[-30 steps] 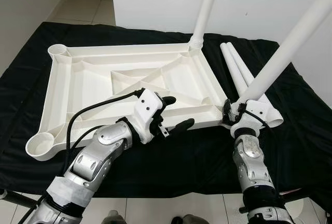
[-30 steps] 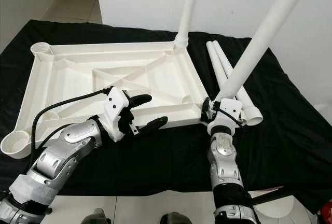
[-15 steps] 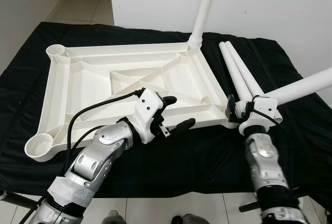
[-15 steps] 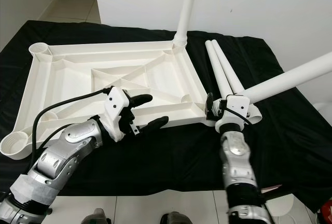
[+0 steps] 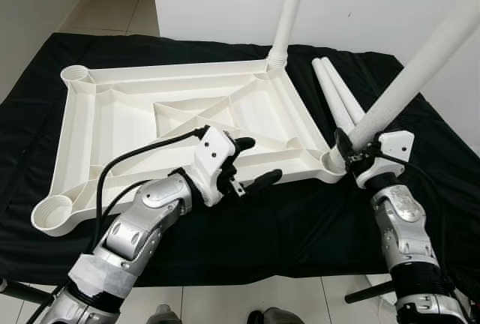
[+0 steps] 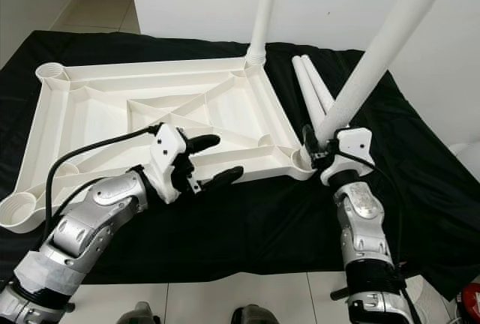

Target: Building children table

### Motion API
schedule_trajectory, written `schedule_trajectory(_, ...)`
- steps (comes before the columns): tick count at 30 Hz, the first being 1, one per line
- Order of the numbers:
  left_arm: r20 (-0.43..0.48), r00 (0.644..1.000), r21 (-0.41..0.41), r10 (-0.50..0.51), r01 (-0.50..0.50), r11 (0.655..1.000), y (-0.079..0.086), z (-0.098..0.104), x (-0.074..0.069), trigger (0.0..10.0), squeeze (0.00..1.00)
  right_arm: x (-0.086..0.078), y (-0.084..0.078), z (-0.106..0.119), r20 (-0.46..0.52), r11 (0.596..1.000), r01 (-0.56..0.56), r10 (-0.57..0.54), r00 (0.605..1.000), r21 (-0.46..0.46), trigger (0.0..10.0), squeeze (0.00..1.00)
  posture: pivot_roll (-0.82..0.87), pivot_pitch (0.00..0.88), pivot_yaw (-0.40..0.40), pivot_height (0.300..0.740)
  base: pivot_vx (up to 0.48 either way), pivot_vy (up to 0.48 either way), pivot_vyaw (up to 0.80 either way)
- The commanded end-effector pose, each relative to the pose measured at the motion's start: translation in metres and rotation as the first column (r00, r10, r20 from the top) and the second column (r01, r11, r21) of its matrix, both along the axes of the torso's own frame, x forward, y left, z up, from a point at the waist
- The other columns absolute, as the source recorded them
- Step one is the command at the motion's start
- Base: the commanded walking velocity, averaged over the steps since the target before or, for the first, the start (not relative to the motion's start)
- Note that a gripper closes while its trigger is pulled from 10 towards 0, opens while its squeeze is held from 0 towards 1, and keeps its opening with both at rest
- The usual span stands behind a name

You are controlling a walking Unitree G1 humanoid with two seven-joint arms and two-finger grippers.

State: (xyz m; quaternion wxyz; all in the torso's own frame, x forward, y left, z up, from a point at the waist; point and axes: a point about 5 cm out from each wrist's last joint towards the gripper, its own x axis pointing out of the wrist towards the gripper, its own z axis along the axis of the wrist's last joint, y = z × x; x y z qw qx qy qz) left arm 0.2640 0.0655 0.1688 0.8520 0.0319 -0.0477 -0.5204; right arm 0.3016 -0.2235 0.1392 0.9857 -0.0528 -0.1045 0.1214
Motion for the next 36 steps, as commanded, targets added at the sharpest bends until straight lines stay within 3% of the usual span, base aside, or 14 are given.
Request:
schedule_trajectory(1,0.013,0.997,0.009,-0.07,0.07,0.998,-0.001,0.003,-0.002,10.0,0.0,0.002,0.0,0.0,-0.011,1.0,-0.022,0.022,1.0,-0.001,0.0,0.0,0.07,0.01,-0.053,0.74,0.0,0.0,0.0)
schedule_trajectory(3,0.015,0.998,0.009,-0.068,0.068,0.998,-0.001,0.004,-0.001,10.0,0.0,0.002,0.0,0.001,-0.01,0.999,-0.036,0.036,0.999,-0.006,0.0,0.0,0.07,0.009,-0.053,0.74,0.0,0.0,0.0)
schedule_trajectory(4,0.017,0.998,0.009,-0.066,0.066,0.998,0.0,0.004,-0.001,10.0,0.0,0.002,0.001,0.001,-0.013,0.998,-0.061,0.061,0.998,-0.021,7.7,0.0,0.08,0.006,-0.052,0.74,0.0,0.0,0.0)
schedule_trajectory(6,0.017,0.998,0.009,-0.066,0.066,0.998,0.0,0.004,-0.001,10.0,0.0,0.002,0.001,0.001,-0.013,0.998,-0.061,0.061,0.998,-0.021,7.7,0.0,0.08,0.006,-0.052,0.74,0.0,0.0,0.0)
schedule_trajectory(7,0.018,0.998,0.009,-0.067,0.067,0.998,0.0,0.005,-0.001,10.0,0.0,0.001,0.004,0.001,-0.019,0.995,-0.089,0.088,0.996,-0.051,10.0,0.0,0.08,0.002,-0.05,0.74,0.0,0.0,0.0)
schedule_trajectory(11,0.02,0.998,0.01,-0.067,0.067,0.998,0.001,0.005,-0.001,10.0,0.0,0.001,0.007,-0.001,-0.034,0.99,-0.117,0.114,0.993,-0.074,10.0,0.0,0.08,0.0,-0.048,0.74,0.0,0.0,0.0)
schedule_trajectory(15,0.023,0.997,0.015,-0.069,0.068,0.998,0.001,0.005,0.001,10.0,0.0,-0.007,0.017,-0.018,-0.124,0.964,-0.236,0.222,0.967,-0.12,10.0,0.0,0.08,0.0,-0.048,0.74,0.0,0.0,0.0)
schedule_trajectory(25,0.026,0.997,0.017,-0.072,0.071,0.997,0.002,0.006,0.0,10.0,0.0,-0.022,0.019,-0.044,-0.245,0.938,-0.345,0.333,0.911,-0.009,10.0,0.0,0.08,0.0,-0.045,0.74,0.0,0.0,0.0)
schedule_trajectory(30,0.025,0.997,0.018,-0.071,0.071,0.997,0.003,0.006,0.0,10.0,0.0,-0.025,0.021,-0.046,-0.251,0.934,-0.358,0.348,0.903,0.005,10.0,0.0,0.08,0.0,-0.043,0.74,0.0,0.0,0.0)
schedule_trajectory(31,0.025,0.997,0.022,-0.072,0.072,0.997,0.004,0.006,-0.001,10.0,0.0,-0.027,0.025,-0.05,-0.267,0.934,-0.351,0.355,0.896,0.063,10.0,0.0,0.08,0.0,-0.039,0.74,0.0,0.0,0.0)
schedule_trajectory(36,0.025,0.997,0.026,-0.073,0.072,0.997,0.005,0.006,-0.001,10.0,0.0,-0.026,0.029,-0.054,-0.294,0.938,-0.331,0.347,0.891,0.105,10.0,0.0,0.08,0.0,-0.036,0.74,0.0,0.0,0.0)
